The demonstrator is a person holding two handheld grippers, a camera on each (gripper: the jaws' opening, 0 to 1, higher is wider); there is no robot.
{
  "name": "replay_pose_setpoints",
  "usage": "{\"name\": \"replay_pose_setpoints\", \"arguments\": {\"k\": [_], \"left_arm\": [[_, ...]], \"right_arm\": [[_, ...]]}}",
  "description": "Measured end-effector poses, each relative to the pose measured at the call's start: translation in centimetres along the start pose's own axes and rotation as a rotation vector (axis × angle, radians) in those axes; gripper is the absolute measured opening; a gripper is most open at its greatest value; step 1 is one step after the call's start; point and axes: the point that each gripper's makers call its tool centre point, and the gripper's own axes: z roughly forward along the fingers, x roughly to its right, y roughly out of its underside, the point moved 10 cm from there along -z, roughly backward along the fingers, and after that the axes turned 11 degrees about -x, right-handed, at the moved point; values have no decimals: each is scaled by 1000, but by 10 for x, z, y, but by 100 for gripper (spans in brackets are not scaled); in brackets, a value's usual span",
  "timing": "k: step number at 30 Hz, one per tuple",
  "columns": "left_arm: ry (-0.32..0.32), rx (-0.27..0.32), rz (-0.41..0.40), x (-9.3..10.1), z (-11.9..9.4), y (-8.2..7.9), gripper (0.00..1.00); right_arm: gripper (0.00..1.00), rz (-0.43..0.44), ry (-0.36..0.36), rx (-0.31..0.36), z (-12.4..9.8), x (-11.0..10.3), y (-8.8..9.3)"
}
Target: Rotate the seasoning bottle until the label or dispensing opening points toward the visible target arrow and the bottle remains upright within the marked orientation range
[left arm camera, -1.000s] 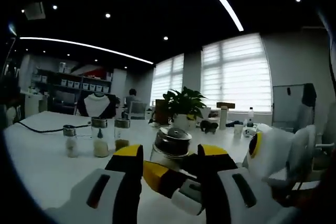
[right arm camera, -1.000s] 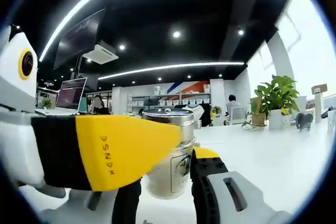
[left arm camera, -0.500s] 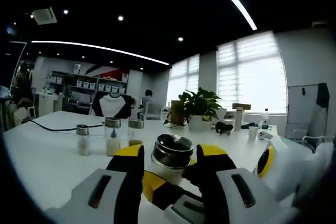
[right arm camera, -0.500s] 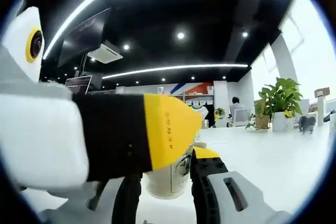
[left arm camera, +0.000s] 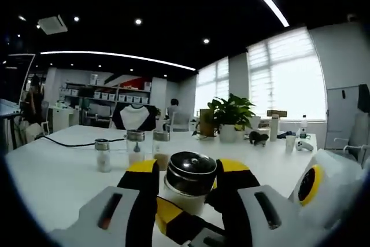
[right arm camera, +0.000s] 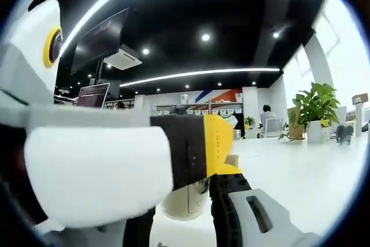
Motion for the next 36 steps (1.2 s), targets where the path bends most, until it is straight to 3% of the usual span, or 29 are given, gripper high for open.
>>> {"name": "replay_pose_setpoints", "arguments": {"k": [17,29,36], "left_arm": [[1,13,19,-5,-1,0,37],[71,46,2,-4,6,-4,36],[167,45,10,5,11,-5,36]], "right_arm": [[33,9,-10,-3,-1,2,-1],[33,-42,-36,1,-2,6,-7],[33,-68,-64,-35,-1,13,-10]]}}
